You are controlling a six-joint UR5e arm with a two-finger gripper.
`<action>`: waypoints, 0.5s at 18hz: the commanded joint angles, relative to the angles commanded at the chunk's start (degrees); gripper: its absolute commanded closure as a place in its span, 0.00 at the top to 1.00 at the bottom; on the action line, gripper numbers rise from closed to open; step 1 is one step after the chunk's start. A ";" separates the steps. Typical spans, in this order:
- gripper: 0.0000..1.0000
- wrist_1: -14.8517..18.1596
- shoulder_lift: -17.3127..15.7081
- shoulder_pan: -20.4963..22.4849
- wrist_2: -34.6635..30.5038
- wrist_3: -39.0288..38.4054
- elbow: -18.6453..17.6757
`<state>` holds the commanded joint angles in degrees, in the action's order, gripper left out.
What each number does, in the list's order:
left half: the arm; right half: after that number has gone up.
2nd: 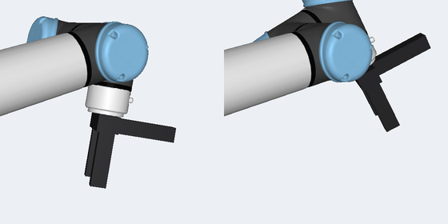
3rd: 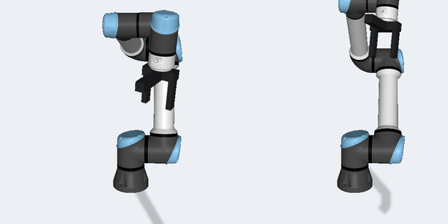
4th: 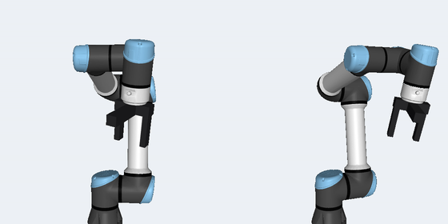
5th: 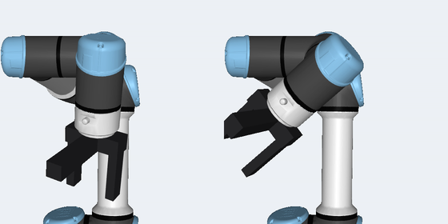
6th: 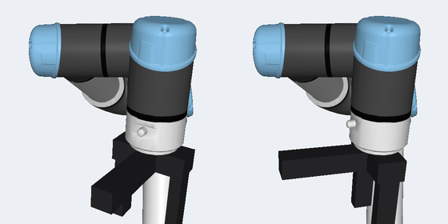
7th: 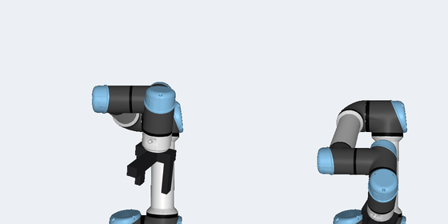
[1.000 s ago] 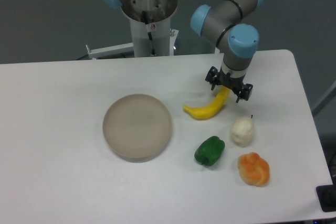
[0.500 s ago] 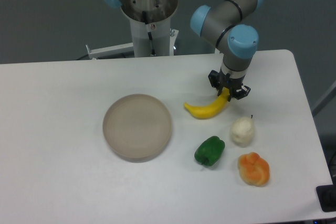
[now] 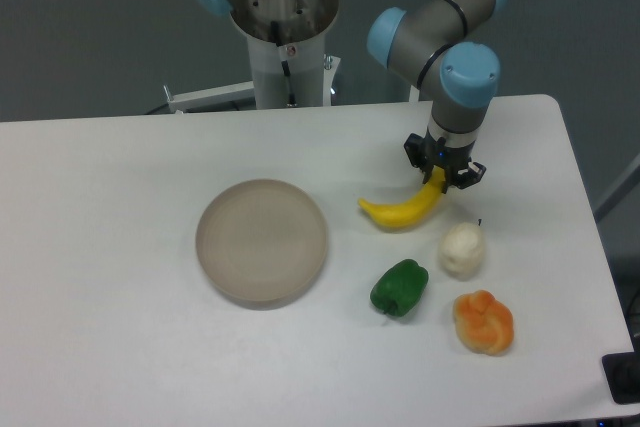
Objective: Pick up the banana from the table
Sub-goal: 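Lift the banana by its stem and carry it toward the garlic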
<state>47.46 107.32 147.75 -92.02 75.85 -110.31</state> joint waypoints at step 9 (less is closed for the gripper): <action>0.28 13.97 -1.76 -1.84 0.17 -0.26 17.31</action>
<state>61.43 105.56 145.90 -91.85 75.59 -93.01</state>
